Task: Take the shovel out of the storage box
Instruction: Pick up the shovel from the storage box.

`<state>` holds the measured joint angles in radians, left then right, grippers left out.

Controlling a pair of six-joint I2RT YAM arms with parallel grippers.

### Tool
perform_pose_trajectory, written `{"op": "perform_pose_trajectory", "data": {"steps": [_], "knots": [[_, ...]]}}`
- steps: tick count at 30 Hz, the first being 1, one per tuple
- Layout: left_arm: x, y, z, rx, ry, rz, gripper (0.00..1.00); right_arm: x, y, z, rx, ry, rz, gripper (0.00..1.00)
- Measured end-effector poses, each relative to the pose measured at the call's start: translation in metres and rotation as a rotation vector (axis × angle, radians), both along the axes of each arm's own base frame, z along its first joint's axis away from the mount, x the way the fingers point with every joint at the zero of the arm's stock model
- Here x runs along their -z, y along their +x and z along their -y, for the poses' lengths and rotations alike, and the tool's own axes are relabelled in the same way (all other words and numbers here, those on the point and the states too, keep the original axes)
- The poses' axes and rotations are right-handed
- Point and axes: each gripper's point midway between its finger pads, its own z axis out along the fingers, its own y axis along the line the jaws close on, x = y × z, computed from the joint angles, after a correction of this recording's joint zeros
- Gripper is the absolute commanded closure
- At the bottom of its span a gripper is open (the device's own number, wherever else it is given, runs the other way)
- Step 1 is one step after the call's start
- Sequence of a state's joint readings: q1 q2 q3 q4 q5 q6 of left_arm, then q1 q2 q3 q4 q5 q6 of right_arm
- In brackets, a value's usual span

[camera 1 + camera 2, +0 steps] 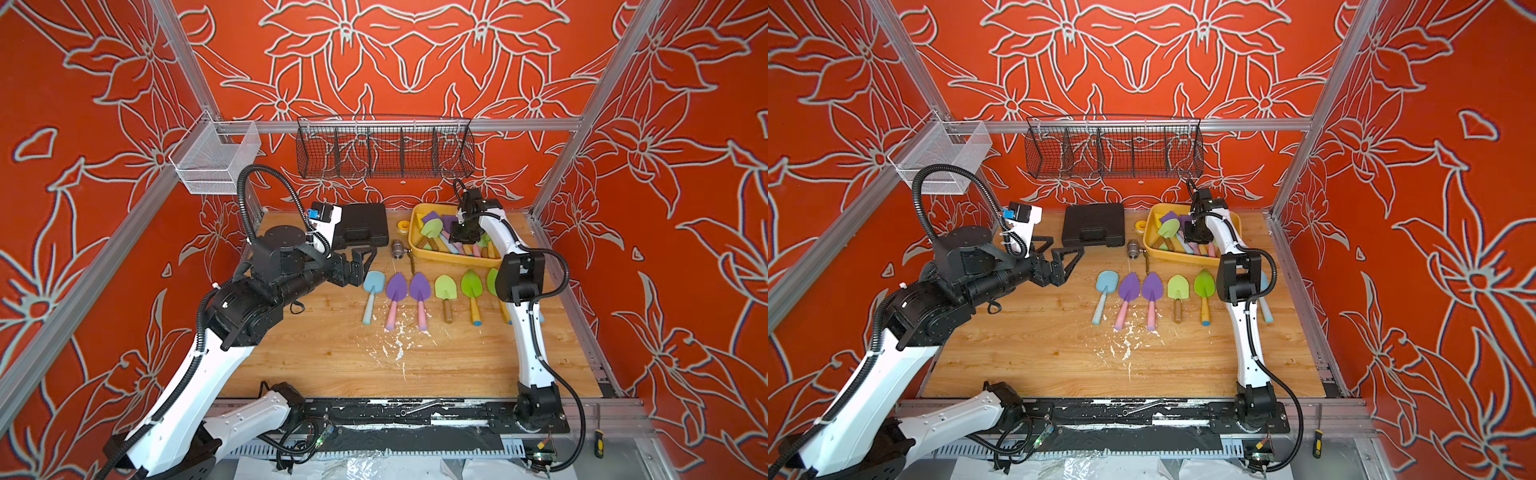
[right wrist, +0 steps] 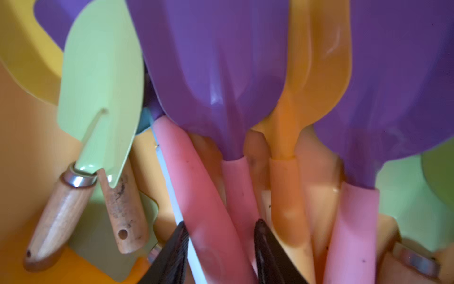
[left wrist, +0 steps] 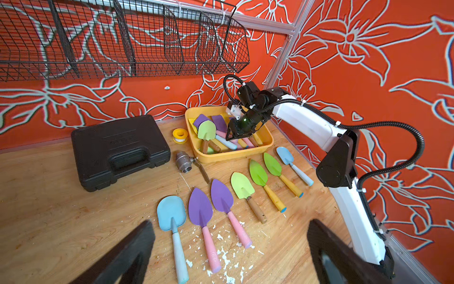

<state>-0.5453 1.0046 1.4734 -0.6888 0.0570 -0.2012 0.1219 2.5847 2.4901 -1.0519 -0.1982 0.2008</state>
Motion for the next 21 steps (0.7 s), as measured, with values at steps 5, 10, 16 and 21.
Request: {"op": "perform_pose_trajectory", "data": {"steps": [5,10,16,21], "knots": [[0.009,0.002,0.000,-0.007,0.015,-0.013,0.03,0.001,-0.002,-0.005,-0.003,0.024,-0.010,0.88],[0.017,0.005,0.001,-0.009,0.022,-0.024,0.03,0.008,-0.003,-0.007,0.003,0.047,-0.019,0.94],[0.025,0.009,0.003,-0.009,0.025,-0.029,0.03,0.009,-0.008,-0.005,0.014,0.064,-0.020,1.00],[0.029,0.011,0.005,-0.010,0.022,-0.033,0.03,-0.006,-0.020,-0.009,0.026,0.100,-0.022,1.00]]}}
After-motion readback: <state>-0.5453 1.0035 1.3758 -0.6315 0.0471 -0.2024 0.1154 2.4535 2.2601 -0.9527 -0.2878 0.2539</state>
